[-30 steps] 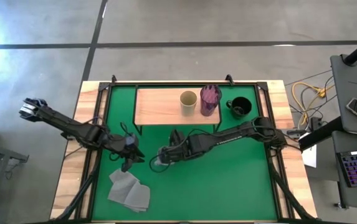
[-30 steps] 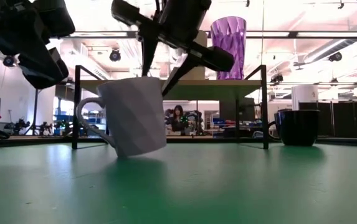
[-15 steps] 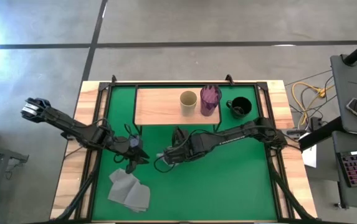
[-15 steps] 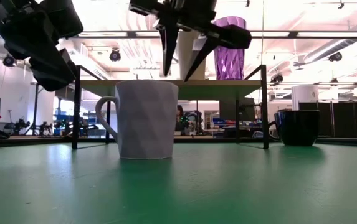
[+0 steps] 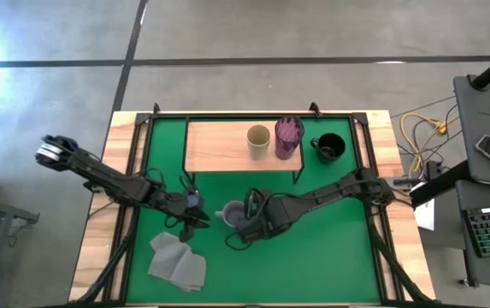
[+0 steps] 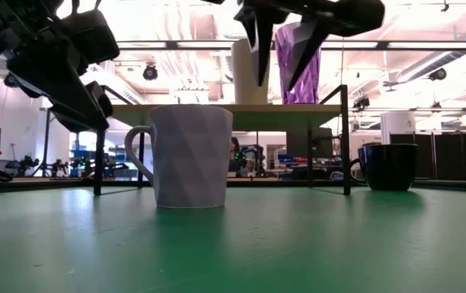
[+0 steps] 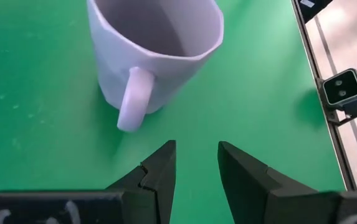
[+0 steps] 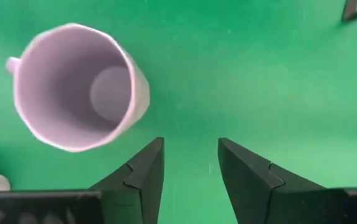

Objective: Stack small to large cups/mugs on shelf
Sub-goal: Put the purple mug on the shelf

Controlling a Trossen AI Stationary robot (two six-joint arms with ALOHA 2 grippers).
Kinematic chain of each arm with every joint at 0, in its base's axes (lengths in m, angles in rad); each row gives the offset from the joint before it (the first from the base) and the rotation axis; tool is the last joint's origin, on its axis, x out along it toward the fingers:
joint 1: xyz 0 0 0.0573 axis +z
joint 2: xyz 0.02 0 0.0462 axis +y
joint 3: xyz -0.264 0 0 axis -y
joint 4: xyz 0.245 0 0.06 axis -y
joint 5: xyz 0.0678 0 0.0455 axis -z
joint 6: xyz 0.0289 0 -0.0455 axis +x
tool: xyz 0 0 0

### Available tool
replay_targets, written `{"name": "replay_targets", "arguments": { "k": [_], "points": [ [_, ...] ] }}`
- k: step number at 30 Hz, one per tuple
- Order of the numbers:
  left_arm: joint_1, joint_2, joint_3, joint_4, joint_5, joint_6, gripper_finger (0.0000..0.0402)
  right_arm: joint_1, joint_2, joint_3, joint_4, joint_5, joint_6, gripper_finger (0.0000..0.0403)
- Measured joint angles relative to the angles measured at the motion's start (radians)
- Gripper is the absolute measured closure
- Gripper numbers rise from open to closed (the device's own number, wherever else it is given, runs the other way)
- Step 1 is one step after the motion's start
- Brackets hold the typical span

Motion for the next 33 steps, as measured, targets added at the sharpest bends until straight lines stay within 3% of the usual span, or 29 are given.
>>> {"name": "replay_targets", "arguments": {
  "k": [8, 13, 17, 30, 33],
  "points": [
    [0.002, -0.001, 0.005, -0.008, 0.005, 0.003, 0.0297, 0.026, 0.002, -0.007, 0.073, -0.029, 0.047, 0.0283],
    [0.013, -0.068, 0.003, -0.024, -0.147, 0.064, 0.0297, 0.032, 0.002, -0.025, 0.166, -0.027, 0.055, 0.0306],
    [0.047, -0.076, 0.005, -0.023, -0.160, 0.118, 0.0297, 0.033, 0.002, -0.049, 0.228, -0.027, 0.056, 0.0323],
    [0.125, 0.092, 0.006, 0.072, -0.151, 0.158, 0.0297, 0.050, 0.003, -0.068, 0.305, -0.053, 0.077, 0.0349],
    [0.127, 0.133, 0.016, 0.112, -0.106, 0.156, 0.0297, 0.056, 0.003, -0.069, 0.316, -0.055, 0.085, 0.0353]
  ]
}}
